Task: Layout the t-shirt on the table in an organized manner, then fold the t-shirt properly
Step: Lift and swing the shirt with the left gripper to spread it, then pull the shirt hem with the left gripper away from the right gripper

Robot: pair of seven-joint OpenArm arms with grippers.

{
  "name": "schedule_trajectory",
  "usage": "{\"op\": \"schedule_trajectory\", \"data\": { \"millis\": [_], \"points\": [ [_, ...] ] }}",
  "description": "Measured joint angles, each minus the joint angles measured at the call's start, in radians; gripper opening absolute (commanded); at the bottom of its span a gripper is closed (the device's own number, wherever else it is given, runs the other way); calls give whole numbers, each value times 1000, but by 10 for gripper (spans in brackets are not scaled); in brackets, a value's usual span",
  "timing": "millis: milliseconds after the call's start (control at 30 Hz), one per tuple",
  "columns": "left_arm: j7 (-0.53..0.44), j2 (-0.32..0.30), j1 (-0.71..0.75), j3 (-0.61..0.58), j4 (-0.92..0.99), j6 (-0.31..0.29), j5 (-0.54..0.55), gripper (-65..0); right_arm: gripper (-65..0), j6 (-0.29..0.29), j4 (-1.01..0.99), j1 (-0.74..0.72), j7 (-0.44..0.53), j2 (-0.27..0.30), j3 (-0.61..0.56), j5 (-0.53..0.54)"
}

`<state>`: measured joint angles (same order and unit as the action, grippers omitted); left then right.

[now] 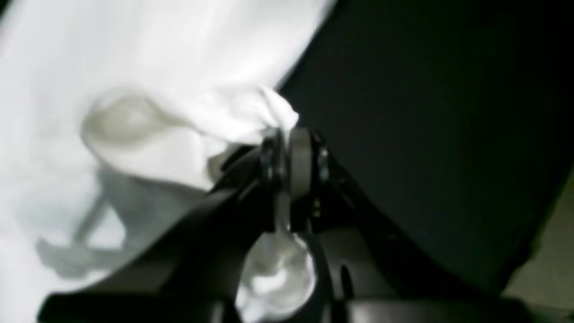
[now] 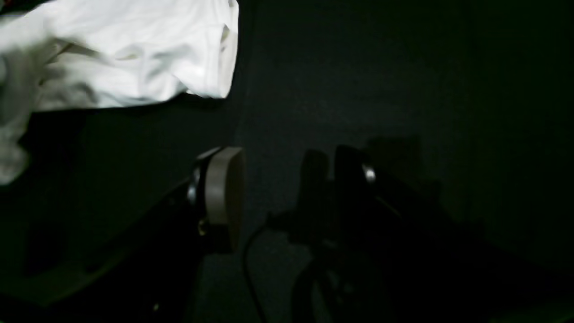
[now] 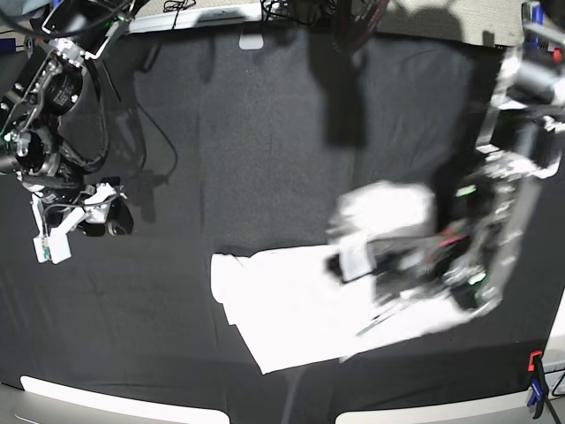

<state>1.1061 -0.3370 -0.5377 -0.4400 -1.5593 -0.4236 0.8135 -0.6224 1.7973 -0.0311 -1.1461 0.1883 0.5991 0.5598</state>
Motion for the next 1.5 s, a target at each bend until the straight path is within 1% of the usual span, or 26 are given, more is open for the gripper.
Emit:
{"op": "schedule_trajectory", "data": {
  "millis": [33, 100, 167, 267, 333, 400, 433, 500, 600, 733, 800, 867, 900, 967, 1000, 1033, 1067, 1100, 1133, 1300, 1333, 1367, 1433, 1467, 1500],
  "points": [
    [-26, 44, -13, 1, -31, 0, -6, -650, -336, -1, 0, 0, 0, 0, 6, -2],
    [-68, 138, -34, 1, -61, -1, -55, -650, -336, -2, 0, 0, 0, 4, 27, 0],
    [-88, 230, -49, 2, -58, 0, -74, -650, -336, -3, 0, 0, 0, 22, 61, -2],
    [-87, 346, -67, 1, -42, 0, -93, -650, -336, -3, 0, 1, 0, 73, 130, -2],
    [-106, 406, -76, 1, -33, 0, -136, -650, -336, -3, 0, 16, 0, 117, 173, 0],
    [-136, 452, -81, 3, -15, -1, -164, -650, -336, -3, 0, 48, 1, 159, 218, 1],
    [-166, 462, -82, 2, -3, 0, -168, -650, -336, -3, 0, 66, -1, 175, 239, 0],
    [-238, 462, -83, -18, 22, -3, -169, -650, -336, -3, 0, 95, -1, 198, 279, 6],
    [-264, 462, -83, -69, 46, 0, -219, -650, -336, -3, 0, 109, 0, 217, 335, 39],
    [-251, 462, -83, -119, 60, 0, -230, -650, -336, -3, 0, 112, 0, 219, 377, 83],
    [-229, 462, -83, -120, 61, 0, -232, -650, -336, -3, 0, 112, 0, 219, 378, 97],
    [-183, 462, -83, -120, 61, 0, -236, -650, -336, -3, 0, 111, 0, 216, 378, 98],
    [-153, 462, -83, -119, 61, 0, -236, -623, -336, -3, 0, 111, 0, 216, 377, 105],
    [-68, 462, -84, -117, 61, 0, -231, -441, -336, -3, 0, 111, 0, 214, 377, 130],
    [-21, 462, -83, -117, 61, 0, -217, -385, -336, -3, 0, 111, 0, 213, 377, 141],
    [24, 462, -83, -117, 61, 0, -193, -356, -336, -3, 0, 111, 0, 212, 377, 155],
    [54, 462, -83, -117, 61, -8, -182, -351, -336, -3, 0, 111, 0, 214, 375, 160],
    [67, 462, -83, -118, 61, -26, -171, -351, -336, -3, 0, 111, 0, 214, 369, 160],
    [73, 462, -83, -118, 61, -30, -167, -351, -336, -3, 0, 111, 0, 213, 358, 159],
    [43, 462, -95, -117, 61, -31, -175, -351, -336, -3, 0, 109, 0, 213, 290, 166],
    [25, 462, -105, -117, 61, -37, -202, -351, -336, -3, 0, 109, 1, 213, 274, 166],
    [-8, 462, -113, -117, 61, -39, -253, -351, -336, -3, 0, 111, 10, 213, 256, 166],
    [-73, 462, -119, -114, 61, -36, -395, -351, -336, -3, 0, 111, 43, 214, 219, 165],
    [-97, 462, -119, -114, 61, -27, -471, -351, -336, -3, -1, 111, 65, 214, 199, 166],
    [-114, 459, -116, -115, 61, 0, -527, -351, -336, -3, -8, 110, 83, 213, 178, 167]
  ]
}}
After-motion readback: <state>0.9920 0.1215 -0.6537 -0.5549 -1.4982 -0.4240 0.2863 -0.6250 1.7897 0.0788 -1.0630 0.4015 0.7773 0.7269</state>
